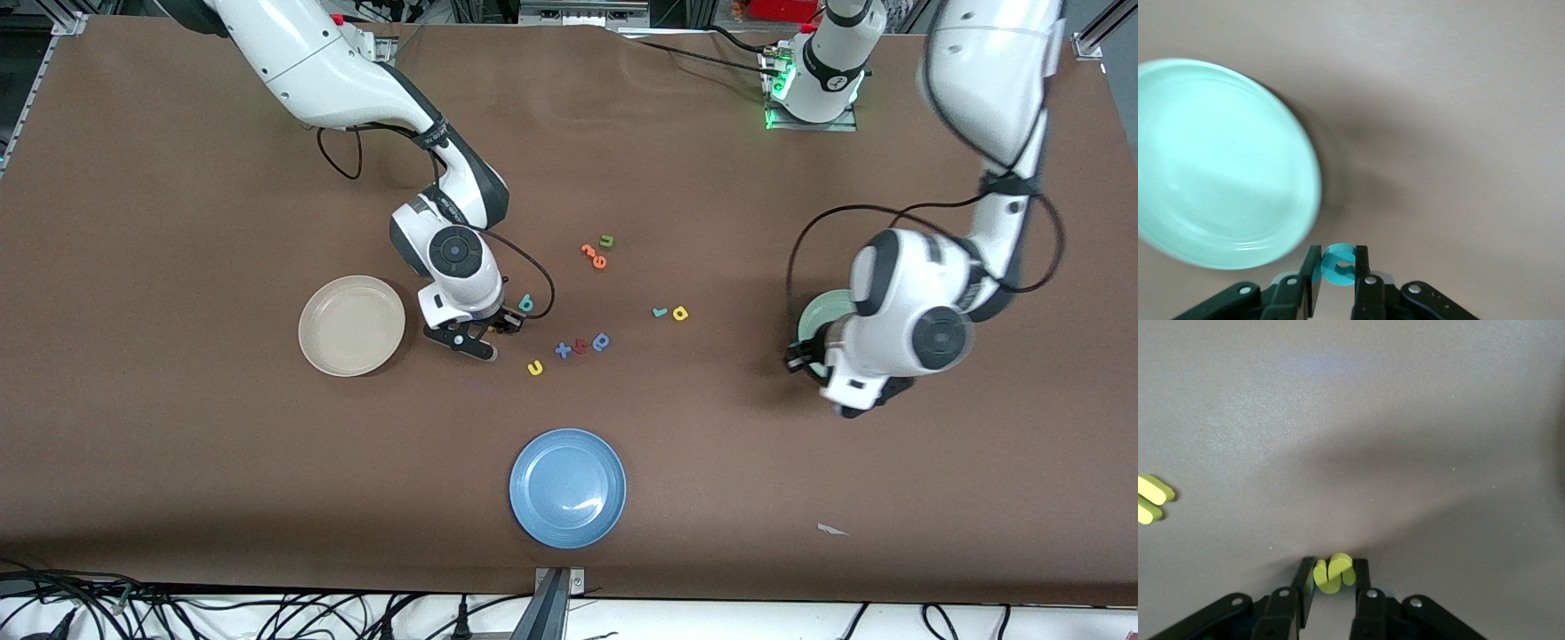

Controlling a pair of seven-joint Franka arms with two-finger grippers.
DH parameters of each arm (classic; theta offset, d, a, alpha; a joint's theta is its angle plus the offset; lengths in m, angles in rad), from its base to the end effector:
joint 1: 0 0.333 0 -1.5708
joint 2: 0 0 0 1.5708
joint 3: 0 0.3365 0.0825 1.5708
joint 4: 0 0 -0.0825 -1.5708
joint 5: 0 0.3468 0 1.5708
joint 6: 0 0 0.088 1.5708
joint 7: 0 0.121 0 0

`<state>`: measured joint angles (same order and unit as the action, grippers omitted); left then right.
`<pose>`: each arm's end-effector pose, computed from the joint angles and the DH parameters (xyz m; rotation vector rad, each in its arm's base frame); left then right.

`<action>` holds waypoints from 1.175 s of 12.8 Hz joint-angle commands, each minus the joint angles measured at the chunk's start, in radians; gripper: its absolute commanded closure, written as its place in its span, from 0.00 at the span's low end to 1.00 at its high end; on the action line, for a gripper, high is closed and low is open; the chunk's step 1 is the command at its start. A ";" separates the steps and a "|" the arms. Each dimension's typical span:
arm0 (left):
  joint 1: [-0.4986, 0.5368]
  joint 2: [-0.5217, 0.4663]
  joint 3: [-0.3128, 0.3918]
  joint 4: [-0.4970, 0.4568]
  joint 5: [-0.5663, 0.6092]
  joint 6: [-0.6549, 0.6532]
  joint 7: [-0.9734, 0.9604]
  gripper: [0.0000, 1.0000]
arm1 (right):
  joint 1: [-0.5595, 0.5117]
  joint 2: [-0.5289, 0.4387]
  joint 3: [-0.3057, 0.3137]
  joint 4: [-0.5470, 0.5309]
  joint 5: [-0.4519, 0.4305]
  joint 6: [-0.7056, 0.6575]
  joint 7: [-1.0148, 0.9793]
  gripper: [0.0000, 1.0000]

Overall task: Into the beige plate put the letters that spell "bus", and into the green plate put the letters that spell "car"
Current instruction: 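Drop the c on the green plate while the right gripper drops s on white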

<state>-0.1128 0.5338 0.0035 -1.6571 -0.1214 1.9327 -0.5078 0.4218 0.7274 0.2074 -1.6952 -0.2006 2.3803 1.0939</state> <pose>0.6221 -0.0785 0.3073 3.0095 0.6983 -0.4317 0.5458 0.3720 0.2063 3.0739 -0.5707 -0.0234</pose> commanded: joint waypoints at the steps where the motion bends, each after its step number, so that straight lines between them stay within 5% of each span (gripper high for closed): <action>1: 0.059 -0.017 0.000 -0.035 -0.009 -0.041 0.139 0.91 | -0.001 0.012 0.003 0.012 0.013 -0.007 -0.023 0.91; 3: 0.084 0.000 0.000 -0.038 0.016 -0.040 0.175 0.88 | -0.011 -0.031 0.001 0.014 0.015 -0.092 -0.069 0.91; 5: 0.087 0.005 0.000 -0.039 0.016 -0.040 0.178 0.71 | -0.043 -0.087 -0.003 0.012 0.020 -0.197 -0.176 0.91; 6: 0.087 0.005 0.000 -0.039 0.014 -0.040 0.178 0.59 | -0.076 -0.115 -0.002 0.012 0.020 -0.261 -0.228 0.91; 9: 0.096 0.002 -0.002 -0.036 0.014 -0.041 0.180 0.01 | -0.158 -0.201 -0.014 -0.003 0.026 -0.435 -0.434 0.91; 13: 0.003 -0.003 -0.019 -0.032 0.005 -0.035 0.005 0.01 | -0.244 -0.218 -0.070 -0.160 0.023 -0.307 -0.576 0.90; 14: -0.036 0.002 -0.019 -0.030 -0.004 -0.028 -0.044 0.01 | -0.244 -0.218 -0.094 -0.220 0.023 -0.218 -0.615 0.84; 15: -0.065 0.002 -0.019 -0.033 -0.030 0.000 -0.082 0.02 | -0.244 -0.218 -0.095 -0.253 0.024 -0.157 -0.614 0.59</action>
<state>-0.1178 0.5433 -0.0233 -1.6885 -0.1223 1.9058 -0.5109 0.1748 0.5347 0.1233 -1.8473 -0.1918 2.1118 0.5125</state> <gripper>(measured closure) 0.013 0.714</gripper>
